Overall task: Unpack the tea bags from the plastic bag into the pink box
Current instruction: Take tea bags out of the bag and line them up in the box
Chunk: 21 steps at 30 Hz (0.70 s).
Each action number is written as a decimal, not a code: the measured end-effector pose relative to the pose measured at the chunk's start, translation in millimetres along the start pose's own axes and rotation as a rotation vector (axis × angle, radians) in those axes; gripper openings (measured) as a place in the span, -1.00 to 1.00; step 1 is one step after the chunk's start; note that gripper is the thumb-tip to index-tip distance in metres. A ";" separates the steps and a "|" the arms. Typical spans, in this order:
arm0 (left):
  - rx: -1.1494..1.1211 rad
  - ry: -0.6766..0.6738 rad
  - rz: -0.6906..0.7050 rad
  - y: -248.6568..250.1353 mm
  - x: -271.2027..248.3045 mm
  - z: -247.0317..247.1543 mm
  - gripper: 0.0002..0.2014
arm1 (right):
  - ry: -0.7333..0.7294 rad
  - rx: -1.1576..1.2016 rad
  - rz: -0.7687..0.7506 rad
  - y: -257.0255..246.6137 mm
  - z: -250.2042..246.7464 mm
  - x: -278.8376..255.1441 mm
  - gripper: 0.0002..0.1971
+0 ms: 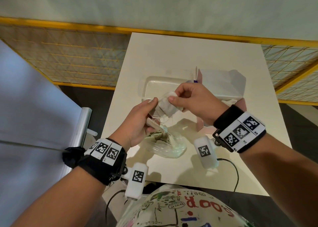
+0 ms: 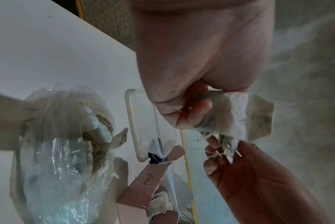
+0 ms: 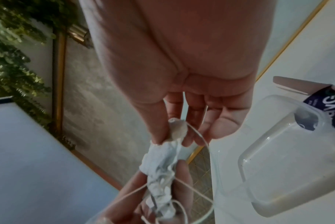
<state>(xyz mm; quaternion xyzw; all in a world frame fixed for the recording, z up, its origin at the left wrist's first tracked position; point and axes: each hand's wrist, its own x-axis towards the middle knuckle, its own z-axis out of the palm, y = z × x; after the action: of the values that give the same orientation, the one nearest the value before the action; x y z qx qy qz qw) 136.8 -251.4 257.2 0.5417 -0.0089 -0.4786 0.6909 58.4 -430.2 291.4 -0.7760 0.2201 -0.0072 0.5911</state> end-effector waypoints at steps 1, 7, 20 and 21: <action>-0.012 0.005 -0.008 0.0 0.0 -0.5 -0.78 | 0.001 0.060 0.021 -0.3 -2.4 -0.8 -0.81; 0.048 -0.014 0.010 -3.7 0.9 9.1 -0.60 | 0.028 0.165 0.070 0.0 -11.6 -4.8 -0.79; 0.271 0.023 0.055 -18.4 5.7 32.7 -0.82 | 0.047 -0.062 0.051 14.0 -76.2 -11.4 -0.82; 0.270 0.033 0.043 -19.3 6.1 32.8 -0.80 | 0.078 -0.125 0.036 18.3 -90.2 -8.1 -0.83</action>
<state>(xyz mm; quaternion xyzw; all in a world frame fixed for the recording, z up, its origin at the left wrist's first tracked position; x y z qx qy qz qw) 110.1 -278.8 253.0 0.6372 -0.0735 -0.4493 0.6218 20.6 -513.6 303.7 -0.8064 0.2567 -0.0129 0.5327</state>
